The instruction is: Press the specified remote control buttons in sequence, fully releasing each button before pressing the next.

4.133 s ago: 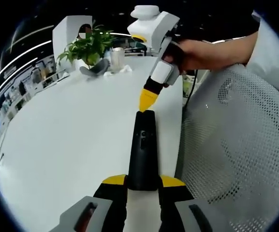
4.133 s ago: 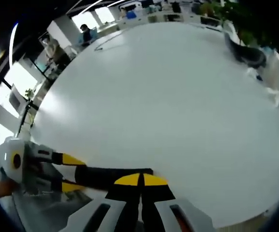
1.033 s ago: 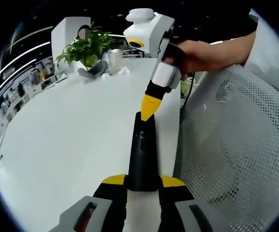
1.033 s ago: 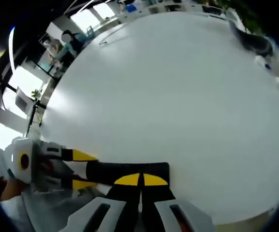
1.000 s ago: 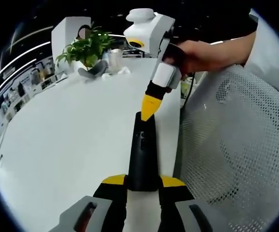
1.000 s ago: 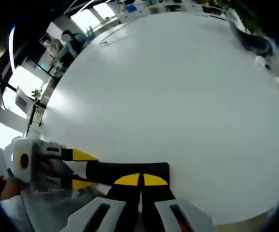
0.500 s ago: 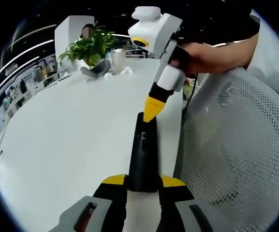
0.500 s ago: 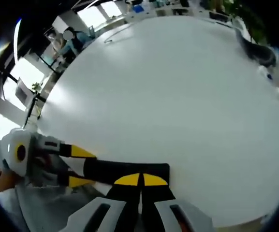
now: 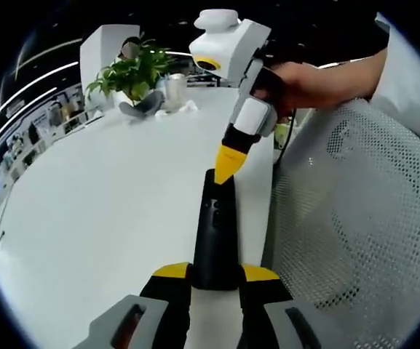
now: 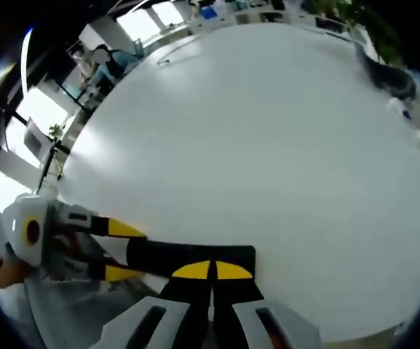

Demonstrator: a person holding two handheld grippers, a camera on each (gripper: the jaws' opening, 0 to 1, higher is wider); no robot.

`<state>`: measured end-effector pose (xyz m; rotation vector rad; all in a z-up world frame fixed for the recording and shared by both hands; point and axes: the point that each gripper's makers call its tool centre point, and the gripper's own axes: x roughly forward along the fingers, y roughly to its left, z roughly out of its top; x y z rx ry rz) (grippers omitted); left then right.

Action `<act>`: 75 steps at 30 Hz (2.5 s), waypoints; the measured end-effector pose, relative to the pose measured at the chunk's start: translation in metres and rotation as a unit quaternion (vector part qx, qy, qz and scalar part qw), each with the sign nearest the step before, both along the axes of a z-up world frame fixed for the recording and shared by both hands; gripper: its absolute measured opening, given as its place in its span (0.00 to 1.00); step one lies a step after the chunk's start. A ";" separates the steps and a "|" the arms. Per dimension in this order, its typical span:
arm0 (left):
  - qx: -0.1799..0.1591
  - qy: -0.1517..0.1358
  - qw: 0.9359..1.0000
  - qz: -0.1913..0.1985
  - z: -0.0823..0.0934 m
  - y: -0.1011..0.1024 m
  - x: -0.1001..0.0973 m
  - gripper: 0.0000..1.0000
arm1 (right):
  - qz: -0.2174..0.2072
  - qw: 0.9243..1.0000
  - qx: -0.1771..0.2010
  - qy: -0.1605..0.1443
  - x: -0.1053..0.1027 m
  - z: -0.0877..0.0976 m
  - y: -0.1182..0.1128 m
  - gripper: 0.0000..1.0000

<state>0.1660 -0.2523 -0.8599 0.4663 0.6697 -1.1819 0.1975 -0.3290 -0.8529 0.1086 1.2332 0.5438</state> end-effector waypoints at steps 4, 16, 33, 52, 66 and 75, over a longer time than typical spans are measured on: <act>0.001 -0.002 1.000 -0.003 0.000 0.000 0.000 0.25 | 0.000 1.000 0.001 -0.001 0.000 0.000 0.000 0.00; 0.004 -0.001 1.000 -0.004 0.000 0.001 -0.002 0.25 | -0.010 1.000 0.010 0.005 -0.002 0.001 0.001 0.00; 0.002 -0.001 1.000 -0.003 0.001 0.003 -0.003 0.25 | 0.024 1.000 0.001 -0.019 -0.002 0.004 0.010 0.00; 0.000 0.000 1.000 -0.003 0.001 0.001 -0.001 0.25 | 0.005 0.999 0.035 -0.024 0.008 0.005 0.014 0.00; 0.000 -0.001 1.000 -0.003 0.000 0.001 -0.001 0.25 | 0.002 0.999 0.036 -0.025 0.007 0.001 0.013 0.00; 0.001 -0.001 1.000 -0.004 0.000 0.000 0.000 0.24 | 0.041 0.997 0.007 -0.061 0.007 0.000 0.015 0.00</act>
